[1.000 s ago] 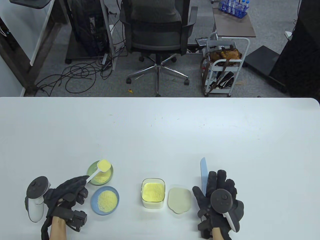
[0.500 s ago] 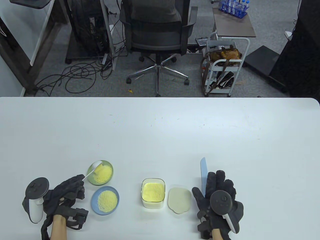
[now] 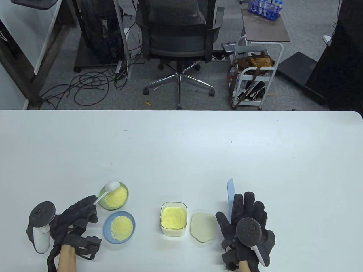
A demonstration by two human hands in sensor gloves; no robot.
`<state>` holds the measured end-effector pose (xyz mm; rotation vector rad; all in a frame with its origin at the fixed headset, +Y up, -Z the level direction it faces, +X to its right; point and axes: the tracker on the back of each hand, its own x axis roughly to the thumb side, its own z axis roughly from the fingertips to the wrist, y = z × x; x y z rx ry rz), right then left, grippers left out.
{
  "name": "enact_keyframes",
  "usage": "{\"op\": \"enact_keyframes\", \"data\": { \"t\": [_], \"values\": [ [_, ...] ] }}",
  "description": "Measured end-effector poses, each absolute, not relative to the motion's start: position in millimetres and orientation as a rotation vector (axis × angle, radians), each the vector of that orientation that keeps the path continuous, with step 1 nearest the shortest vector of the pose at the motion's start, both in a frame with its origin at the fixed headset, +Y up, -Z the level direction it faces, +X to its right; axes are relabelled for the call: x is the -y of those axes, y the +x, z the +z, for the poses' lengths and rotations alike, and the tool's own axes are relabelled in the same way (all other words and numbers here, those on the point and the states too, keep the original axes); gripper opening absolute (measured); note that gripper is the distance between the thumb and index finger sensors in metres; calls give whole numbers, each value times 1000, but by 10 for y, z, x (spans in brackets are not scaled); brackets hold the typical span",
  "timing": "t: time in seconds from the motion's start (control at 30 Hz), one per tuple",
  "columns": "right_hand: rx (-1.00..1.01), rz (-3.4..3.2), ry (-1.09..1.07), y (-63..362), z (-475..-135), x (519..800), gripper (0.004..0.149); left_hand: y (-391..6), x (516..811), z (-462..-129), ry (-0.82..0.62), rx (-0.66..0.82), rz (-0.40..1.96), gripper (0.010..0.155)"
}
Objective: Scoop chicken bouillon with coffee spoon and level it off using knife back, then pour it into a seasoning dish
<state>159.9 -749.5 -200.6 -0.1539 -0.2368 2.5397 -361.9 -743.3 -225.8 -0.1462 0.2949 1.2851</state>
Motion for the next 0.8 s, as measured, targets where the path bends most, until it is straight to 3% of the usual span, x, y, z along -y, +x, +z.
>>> {"op": "enact_keyframes", "data": {
  "t": [0.17,0.4,0.57,0.8],
  "values": [
    [184,2474,92,1244,-1980,7256,83,-3601,7428,-2256,-133,-281,1282,49],
    [5,2545,350,614,-2139,7175,88,-3600,7438,-2263,-135,-265,1336,49],
    [-231,2531,378,408,-2229,7310,97,-3579,7447,-2263,-132,-248,1367,49],
    [-220,2492,351,409,-2245,7419,95,-3417,7446,-2291,-225,-118,1474,48]
  ]
}}
